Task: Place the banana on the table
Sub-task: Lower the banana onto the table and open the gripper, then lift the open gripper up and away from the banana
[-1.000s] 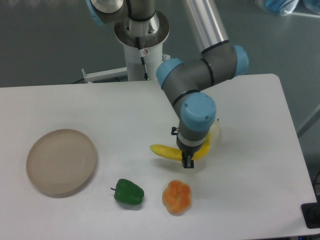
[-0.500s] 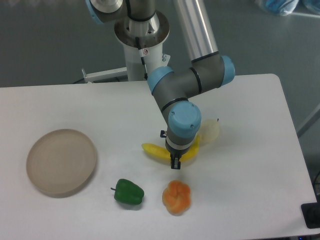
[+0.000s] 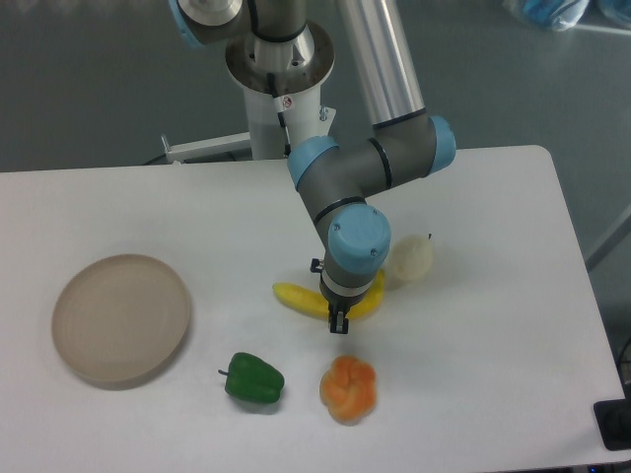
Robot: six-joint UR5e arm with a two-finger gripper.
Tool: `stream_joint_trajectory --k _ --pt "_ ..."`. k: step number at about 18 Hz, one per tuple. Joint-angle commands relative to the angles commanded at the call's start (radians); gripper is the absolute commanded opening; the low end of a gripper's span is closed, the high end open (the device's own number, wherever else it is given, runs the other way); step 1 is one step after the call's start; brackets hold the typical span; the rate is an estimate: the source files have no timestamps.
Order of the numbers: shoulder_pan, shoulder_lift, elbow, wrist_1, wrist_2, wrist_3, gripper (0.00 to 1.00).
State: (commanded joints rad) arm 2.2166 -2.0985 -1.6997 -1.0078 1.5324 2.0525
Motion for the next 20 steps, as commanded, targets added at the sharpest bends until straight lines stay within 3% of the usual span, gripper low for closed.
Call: stream_joint_trajectory --k 2,4,5,6,12,17,20 --pt "0.000 -0.005 0.011 0.000 0.000 -0.003 0.40" --pt "0.000 -0.005 0.021 0.000 -0.015 -0.009 0.65" --pt "0.003 -0.003 0.029 0.000 -0.029 -0.011 0.85" --pt "0.005 0.001 0.038 0.000 -0.038 -0.015 0.96" --pt "0.035 0.041 0.138 -0.006 -0.038 -0.049 1.00" --pt "0.127 0.061 0.210 -0.020 -0.035 -0.070 1.00" --pt "0.202 0.051 0.213 -0.018 -0.047 -0.084 1.00"
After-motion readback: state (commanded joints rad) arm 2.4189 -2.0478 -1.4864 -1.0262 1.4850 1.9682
